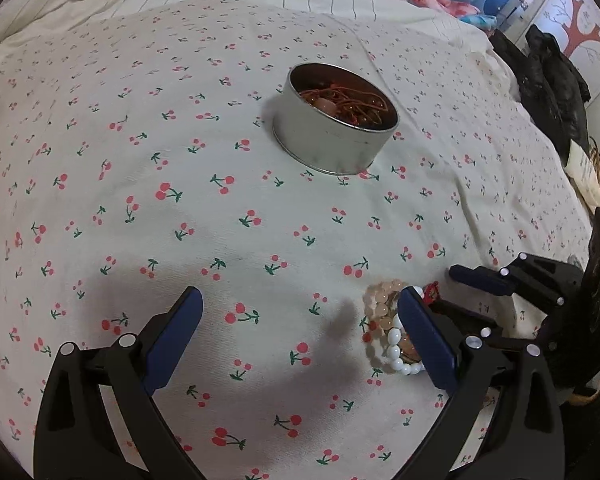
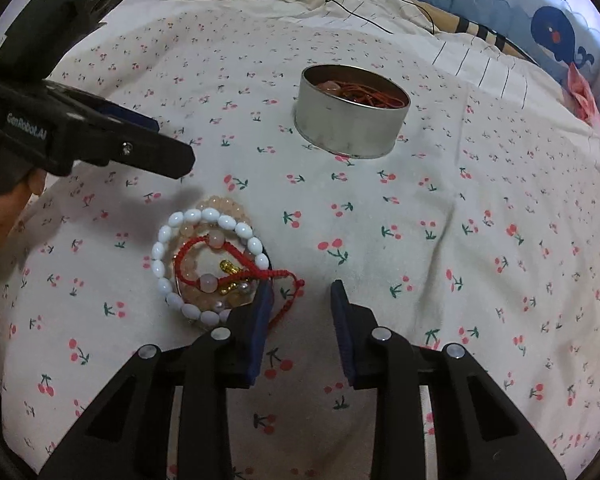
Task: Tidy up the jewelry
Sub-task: 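Grasp the white pearl bracelet with left gripper while right gripper grasps the red cord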
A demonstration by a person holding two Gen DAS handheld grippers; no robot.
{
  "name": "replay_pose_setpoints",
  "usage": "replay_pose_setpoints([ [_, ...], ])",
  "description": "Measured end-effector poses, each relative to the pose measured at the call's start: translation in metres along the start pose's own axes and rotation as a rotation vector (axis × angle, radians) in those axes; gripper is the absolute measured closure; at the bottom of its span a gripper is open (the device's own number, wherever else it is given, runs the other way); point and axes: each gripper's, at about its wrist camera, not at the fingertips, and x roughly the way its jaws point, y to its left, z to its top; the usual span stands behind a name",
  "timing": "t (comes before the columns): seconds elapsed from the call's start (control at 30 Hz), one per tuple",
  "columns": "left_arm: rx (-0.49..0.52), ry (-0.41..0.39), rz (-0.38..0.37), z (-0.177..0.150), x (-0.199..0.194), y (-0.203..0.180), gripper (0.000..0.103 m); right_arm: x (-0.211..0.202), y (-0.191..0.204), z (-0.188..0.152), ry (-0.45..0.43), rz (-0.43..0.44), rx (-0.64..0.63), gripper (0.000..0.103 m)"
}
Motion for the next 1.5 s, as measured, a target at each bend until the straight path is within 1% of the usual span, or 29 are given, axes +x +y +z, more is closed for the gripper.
replay_pose_setpoints([
  [0.03,-0.002,0.0,0.002,0.0,0.0,0.001,0.009,-0.001,-0.006,-0.001,0.0,0.03,0.029,0.078],
  [0.07,-0.007,0.002,0.0,0.0,0.0,0.001,0.009,-0.003,-0.012,-0.002,0.001,0.046,0.058,0.078],
  [0.17,-0.006,0.006,-0.004,0.001,0.001,0.0,0.009,-0.004,-0.018,-0.004,0.0,-0.001,0.06,0.078],
  [0.23,0.003,0.006,0.001,0.0,0.001,-0.002,0.009,-0.001,-0.014,-0.002,-0.001,0.023,0.05,0.078],
  [0.3,0.001,0.005,0.001,0.001,0.001,-0.002,0.009,-0.001,-0.007,0.0,-0.009,0.019,0.024,0.078],
  [0.43,-0.013,0.002,0.003,0.001,0.001,-0.001,0.009,0.009,0.002,0.002,0.0,-0.056,-0.031,0.078],
  [0.5,-0.007,0.004,0.003,0.001,0.001,-0.002,0.009,0.015,0.012,0.005,-0.006,-0.103,-0.084,0.078],
  [0.53,-0.006,0.005,0.003,0.001,0.001,-0.002,0.009,0.017,0.015,0.006,-0.009,-0.112,-0.102,0.087],
  [0.6,0.0,0.008,0.003,0.001,0.001,-0.002,0.009,0.016,0.012,0.008,-0.017,-0.095,-0.078,0.099],
  [0.7,0.011,0.014,-0.017,0.001,0.0,-0.003,0.009,0.009,-0.005,0.008,-0.032,-0.094,-0.005,0.099],
  [0.8,0.088,0.018,-0.027,-0.004,-0.002,-0.015,0.009,-0.007,-0.032,0.008,-0.065,-0.1,0.101,0.1],
  [0.83,0.165,0.017,-0.028,-0.008,-0.003,-0.025,0.009,-0.01,-0.038,0.008,-0.073,-0.098,0.123,0.1],
  [0.9,0.277,0.017,-0.029,-0.016,-0.004,-0.041,0.009,-0.016,-0.046,0.008,-0.083,-0.077,0.148,0.1],
  [1.0,0.395,0.053,-0.028,-0.028,0.004,-0.062,0.009,-0.024,-0.049,0.007,-0.088,-0.097,0.162,0.1],
  [1.03,0.423,0.069,-0.022,-0.032,0.007,-0.066,0.009,-0.024,-0.052,0.006,-0.071,-0.112,0.164,0.1],
  [1.1,0.448,0.082,-0.015,-0.035,0.012,-0.071,0.009,-0.024,-0.055,0.004,-0.059,-0.113,0.182,0.1],
  [1.17,0.428,0.079,-0.031,-0.035,0.013,-0.069,0.009,-0.021,-0.058,0.003,-0.033,-0.088,0.19,0.1],
  [1.2,0.414,0.079,-0.044,-0.034,0.013,-0.068,0.014,-0.019,-0.058,0.001,-0.02,-0.077,0.192,0.1],
  [1.23,0.392,0.087,-0.067,-0.032,0.014,-0.065,0.019,-0.018,-0.058,0.0,-0.016,-0.073,0.194,0.095],
  [1.27,0.384,0.095,-0.075,-0.032,0.015,-0.064,0.031,-0.017,-0.057,-0.001,-0.011,-0.061,0.193,0.087],
  [1.3,0.382,0.097,-0.078,-0.033,0.015,-0.064,0.044,-0.016,-0.054,-0.001,-0.012,-0.04,0.189,0.06],
  [1.33,0.377,0.102,-0.105,-0.033,0.014,-0.063,0.052,-0.015,-0.051,-0.001,-0.015,-0.037,0.183,0.05],
  [1.37,0.374,0.108,-0.136,-0.033,0.013,-0.064,0.069,-0.014,-0.047,-0.001,-0.017,-0.05,0.162,0.05],
  [1.4,0.38,0.102,-0.145,-0.033,0.011,-0.065,0.081,-0.012,-0.042,-0.001,-0.007,-0.062,0.139,0.05],
  [1.47,0.394,0.112,-0.132,-0.035,0.012,-0.067,0.096,-0.006,-0.038,-0.002,0.011,-0.062,0.126,0.05],
  [1.5,0.399,0.114,-0.128,-0.037,0.012,-0.068,0.096,-0.005,-0.038,-0.003,0.015,-0.061,0.127,0.05],
])
